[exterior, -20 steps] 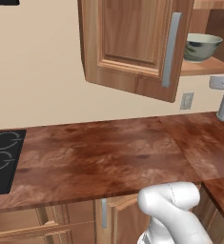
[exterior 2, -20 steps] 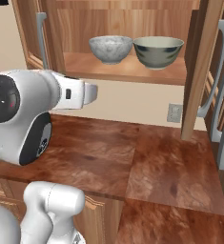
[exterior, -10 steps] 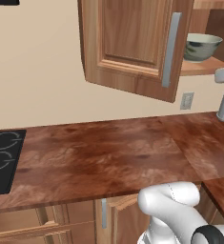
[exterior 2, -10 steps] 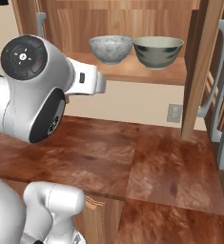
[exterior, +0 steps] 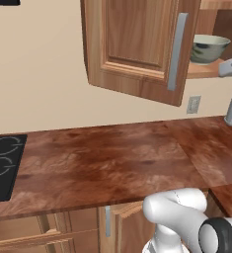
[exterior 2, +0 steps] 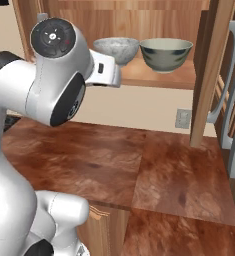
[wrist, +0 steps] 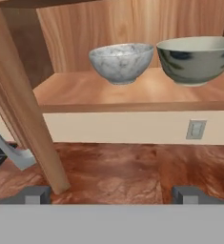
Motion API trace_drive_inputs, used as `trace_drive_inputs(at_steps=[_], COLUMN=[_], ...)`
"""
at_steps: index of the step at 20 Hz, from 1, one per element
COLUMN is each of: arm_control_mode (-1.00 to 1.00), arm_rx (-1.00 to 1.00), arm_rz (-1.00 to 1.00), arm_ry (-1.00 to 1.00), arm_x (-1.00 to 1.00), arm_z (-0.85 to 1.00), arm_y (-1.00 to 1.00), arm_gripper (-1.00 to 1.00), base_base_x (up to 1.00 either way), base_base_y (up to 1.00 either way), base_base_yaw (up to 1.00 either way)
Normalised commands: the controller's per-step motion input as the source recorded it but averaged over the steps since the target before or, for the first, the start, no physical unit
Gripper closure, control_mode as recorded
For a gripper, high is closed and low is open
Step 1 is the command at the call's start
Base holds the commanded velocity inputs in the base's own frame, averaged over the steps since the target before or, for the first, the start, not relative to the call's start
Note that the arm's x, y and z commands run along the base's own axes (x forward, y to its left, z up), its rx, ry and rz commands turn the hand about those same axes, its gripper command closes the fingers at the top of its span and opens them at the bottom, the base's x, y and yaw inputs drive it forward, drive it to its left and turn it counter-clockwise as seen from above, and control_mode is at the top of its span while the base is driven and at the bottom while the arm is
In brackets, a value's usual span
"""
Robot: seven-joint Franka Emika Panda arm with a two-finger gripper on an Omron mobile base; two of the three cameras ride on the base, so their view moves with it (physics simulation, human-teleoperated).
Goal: Move the bowls from the cabinet to the plates on the dining table.
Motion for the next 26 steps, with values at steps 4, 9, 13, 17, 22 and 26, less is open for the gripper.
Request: trace_drive_inputs(at_steps=[4, 9, 13, 17, 22, 26], arm_control_mode=[-1.0, -1.0, -1.0, -1.0, -1.0, -1.0], arm_rx=[0.0, 0.0, 0.01, 0.21, 0.38, 0.2], arm_rz=[0.06, 0.03, 0.0, 0.0, 0.0, 0.0], arm_ry=[0.0, 0.0, 0.0, 0.0, 0.0, 0.0], arm_x=[0.01, 0.05, 0.26, 0.23, 0.11, 0.35], arm_z=[-0.19, -0.18, -0.03, 0.0, 0.0, 0.0], arm_y=[-0.15, -0.01, 0.0, 0.0, 0.0, 0.0], arm_gripper=[-1.0, -1.0, -1.0, -1.0, -1.0, -1.0], base_base_x=[0.0, 0.0, 0.0, 0.0, 0.0, 0.0], base_base_y=[0.0, 0.0, 0.0, 0.0, 0.0, 0.0], base_base_yaw=[0.0, 0.0, 0.0, 0.0, 0.0, 0.0])
